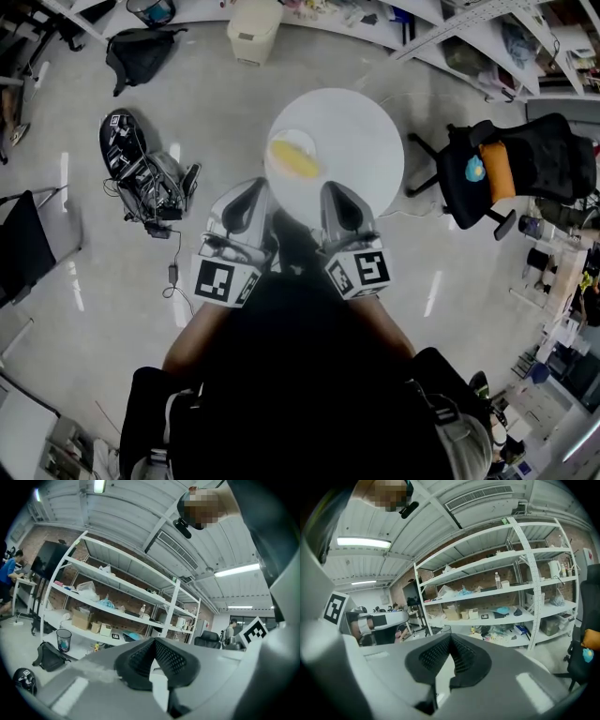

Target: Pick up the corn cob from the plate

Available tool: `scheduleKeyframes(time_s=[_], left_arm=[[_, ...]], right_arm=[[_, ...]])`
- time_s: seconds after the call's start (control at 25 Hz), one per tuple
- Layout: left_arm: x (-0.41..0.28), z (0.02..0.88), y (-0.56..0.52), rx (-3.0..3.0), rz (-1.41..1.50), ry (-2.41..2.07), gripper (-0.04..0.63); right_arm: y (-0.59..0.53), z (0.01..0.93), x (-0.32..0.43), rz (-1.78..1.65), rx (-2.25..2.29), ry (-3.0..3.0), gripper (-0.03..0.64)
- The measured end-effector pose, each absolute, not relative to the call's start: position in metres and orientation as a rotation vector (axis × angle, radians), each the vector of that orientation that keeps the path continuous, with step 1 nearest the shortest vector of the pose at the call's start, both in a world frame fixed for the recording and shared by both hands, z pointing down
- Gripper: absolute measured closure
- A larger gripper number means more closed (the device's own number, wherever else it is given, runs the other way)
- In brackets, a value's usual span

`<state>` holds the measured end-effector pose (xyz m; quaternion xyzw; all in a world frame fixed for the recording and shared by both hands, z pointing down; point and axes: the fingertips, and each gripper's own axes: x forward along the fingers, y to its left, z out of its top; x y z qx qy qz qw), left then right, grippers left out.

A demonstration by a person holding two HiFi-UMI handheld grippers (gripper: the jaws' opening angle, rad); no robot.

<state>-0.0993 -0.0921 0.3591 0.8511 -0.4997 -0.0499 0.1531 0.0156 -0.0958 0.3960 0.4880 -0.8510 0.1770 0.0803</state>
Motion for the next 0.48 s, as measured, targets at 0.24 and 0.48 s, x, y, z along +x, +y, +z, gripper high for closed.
scheduleKeyframes(time_s=[0.24, 0.48], left_arm=[[-0.091, 0.382, -0.113, 2.386, -0.112, -1.434, 0.592], [-0.083, 0.413, -0.129, 2.323, -0.083, -1.42, 0.592]], right_arm=[[-0.117, 0.43, 0.017, 0.576, 1.401, -2.5, 0.607], [-0.131, 0.468, 0.016, 0.623, 1.323, -2.464, 0.607]])
